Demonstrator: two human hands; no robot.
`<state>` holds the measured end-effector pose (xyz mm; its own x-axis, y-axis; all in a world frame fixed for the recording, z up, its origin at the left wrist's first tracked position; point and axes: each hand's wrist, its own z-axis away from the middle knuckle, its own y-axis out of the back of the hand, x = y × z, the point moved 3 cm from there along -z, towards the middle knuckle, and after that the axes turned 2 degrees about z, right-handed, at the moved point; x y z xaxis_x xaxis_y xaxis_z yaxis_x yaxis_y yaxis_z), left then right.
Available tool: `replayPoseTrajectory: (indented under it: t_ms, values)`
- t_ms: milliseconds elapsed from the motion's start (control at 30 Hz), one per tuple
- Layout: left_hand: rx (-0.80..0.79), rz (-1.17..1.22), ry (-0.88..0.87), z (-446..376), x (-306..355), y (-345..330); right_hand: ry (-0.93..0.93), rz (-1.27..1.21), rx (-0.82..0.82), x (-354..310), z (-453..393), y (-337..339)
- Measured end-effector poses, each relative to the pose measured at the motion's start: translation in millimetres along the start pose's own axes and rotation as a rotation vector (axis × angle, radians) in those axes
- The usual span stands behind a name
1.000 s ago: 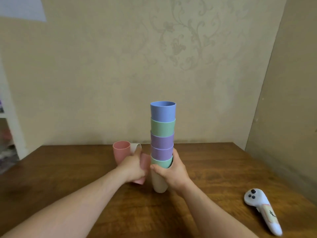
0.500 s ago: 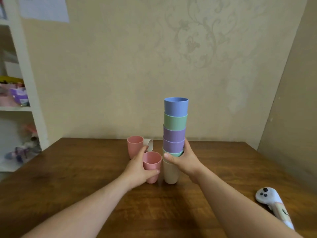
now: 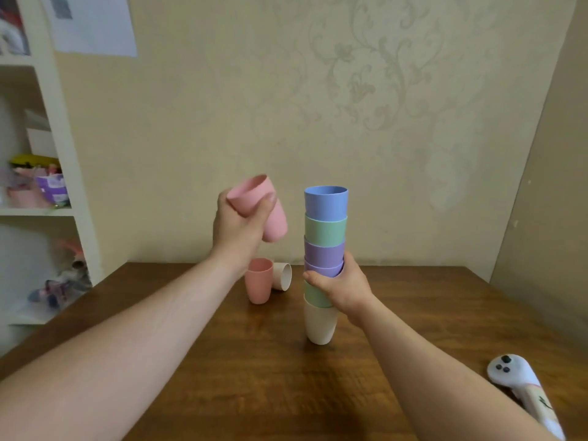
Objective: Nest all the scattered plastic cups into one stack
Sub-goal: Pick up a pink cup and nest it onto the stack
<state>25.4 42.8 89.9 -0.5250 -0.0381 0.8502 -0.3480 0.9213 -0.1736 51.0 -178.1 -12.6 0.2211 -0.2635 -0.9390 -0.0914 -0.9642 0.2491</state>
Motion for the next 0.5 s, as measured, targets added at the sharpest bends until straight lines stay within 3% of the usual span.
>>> replayPoseTrajectory:
  t_ms: [200, 500]
  values:
    - [-0.273, 0.009, -0.142, -31, 101, -62, -0.006, -0.029, 0.005, -2, 2, -5]
    - [-0.455, -0.139, 0.014, -17, 52, -100, 0.009, -0.036, 0.018, -3, 4, -5]
